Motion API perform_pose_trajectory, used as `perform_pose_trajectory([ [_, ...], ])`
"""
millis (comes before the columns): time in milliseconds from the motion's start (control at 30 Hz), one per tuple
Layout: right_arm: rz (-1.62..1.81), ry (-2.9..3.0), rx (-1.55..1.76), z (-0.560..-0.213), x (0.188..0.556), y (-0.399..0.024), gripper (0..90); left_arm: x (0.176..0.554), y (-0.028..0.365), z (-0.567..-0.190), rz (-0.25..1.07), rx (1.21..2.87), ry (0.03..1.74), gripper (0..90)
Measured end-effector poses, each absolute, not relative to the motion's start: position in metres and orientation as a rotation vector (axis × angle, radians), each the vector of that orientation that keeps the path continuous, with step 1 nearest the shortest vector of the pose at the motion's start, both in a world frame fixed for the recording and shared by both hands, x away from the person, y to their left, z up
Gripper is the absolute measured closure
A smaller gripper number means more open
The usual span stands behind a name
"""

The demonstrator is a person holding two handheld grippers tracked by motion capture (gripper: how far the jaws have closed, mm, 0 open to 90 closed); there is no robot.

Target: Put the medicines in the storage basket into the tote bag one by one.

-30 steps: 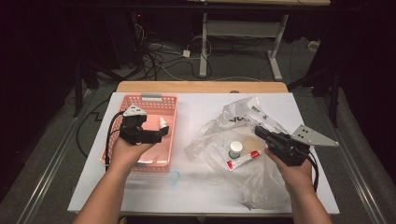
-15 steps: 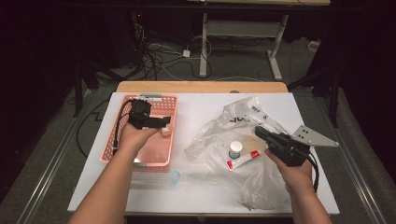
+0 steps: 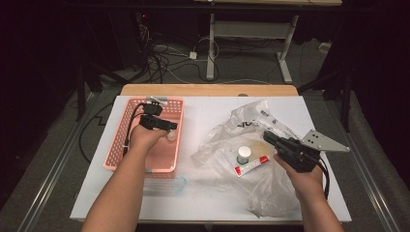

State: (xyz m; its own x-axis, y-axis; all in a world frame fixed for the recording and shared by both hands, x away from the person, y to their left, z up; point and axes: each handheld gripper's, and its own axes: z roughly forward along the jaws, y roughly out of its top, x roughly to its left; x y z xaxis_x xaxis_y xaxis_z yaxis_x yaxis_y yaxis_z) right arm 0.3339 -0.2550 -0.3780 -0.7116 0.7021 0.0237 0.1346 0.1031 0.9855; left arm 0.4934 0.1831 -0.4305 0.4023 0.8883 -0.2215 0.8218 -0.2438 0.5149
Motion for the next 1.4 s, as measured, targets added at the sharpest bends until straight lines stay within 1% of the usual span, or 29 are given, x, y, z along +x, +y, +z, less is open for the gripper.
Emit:
perform_pose_trajectory([
  [67, 1.645, 1.931, 0.814, -0.378, 0.333, -0.255, 90.0, 0.496, 0.182, -0.435, 0.138, 2.115, 1.471, 26.9],
  [133, 1.644, 1.93, 0.816, -0.378, 0.333, -0.256, 90.0, 0.498, 0.181, -0.438, 0.122, 2.115, 1.492, 30.0],
  [167, 1.644, 1.93, 0.816, -0.378, 0.333, -0.256, 90.0, 0.498, 0.181, -0.44, 0.118, 2.11, 1.5, 30.0],
  [200, 1.643, 1.929, 0.813, -0.378, 0.333, -0.256, 90.0, 0.499, 0.18, -0.441, 0.114, 2.11, 1.511, 33.0],
  [267, 1.643, 1.93, 0.814, -0.378, 0.333, -0.256, 90.0, 0.5, 0.179, -0.443, 0.104, 2.109, 1.526, 33.2],
  [367, 1.643, 1.931, 0.812, -0.378, 0.334, -0.256, 90.0, 0.501, 0.176, -0.447, 0.09, 2.105, 1.558, 36.7],
  [500, 1.642, 1.932, 0.811, -0.378, 0.333, -0.255, 90.0, 0.503, 0.173, -0.451, 0.068, 2.13, 1.572, 37.8],
  [567, 1.643, 1.931, 0.811, -0.378, 0.333, -0.256, 90.0, 0.503, 0.17, -0.452, 0.082, 2.142, 1.582, 38.6],
  [633, 1.643, 1.93, 0.813, -0.377, 0.333, -0.256, 90.0, 0.502, 0.168, -0.452, 0.102, 2.155, 1.586, 42.1],
  [700, 1.642, 1.929, 0.811, -0.377, 0.333, -0.256, 90.0, 0.502, 0.165, -0.451, 0.131, 2.177, 1.584, 47.9],
  [767, 1.641, 1.93, 0.81, -0.377, 0.333, -0.256, 90.0, 0.501, 0.163, -0.451, 0.153, 2.193, 1.587, 49.6],
  [800, 1.643, 1.929, 0.813, -0.377, 0.333, -0.256, 90.0, 0.5, 0.162, -0.451, 0.167, 2.206, 1.582, 54.5],
  [1000, 1.643, 1.926, 0.808, -0.377, 0.333, -0.256, 90.0, 0.497, 0.157, -0.451, 0.213, 2.258, 1.548, 57.2],
  [1400, 1.645, 1.922, 0.816, -0.377, 0.333, -0.257, 90.0, 0.491, 0.164, -0.445, 0.186, 2.297, 1.513, 58.1],
])
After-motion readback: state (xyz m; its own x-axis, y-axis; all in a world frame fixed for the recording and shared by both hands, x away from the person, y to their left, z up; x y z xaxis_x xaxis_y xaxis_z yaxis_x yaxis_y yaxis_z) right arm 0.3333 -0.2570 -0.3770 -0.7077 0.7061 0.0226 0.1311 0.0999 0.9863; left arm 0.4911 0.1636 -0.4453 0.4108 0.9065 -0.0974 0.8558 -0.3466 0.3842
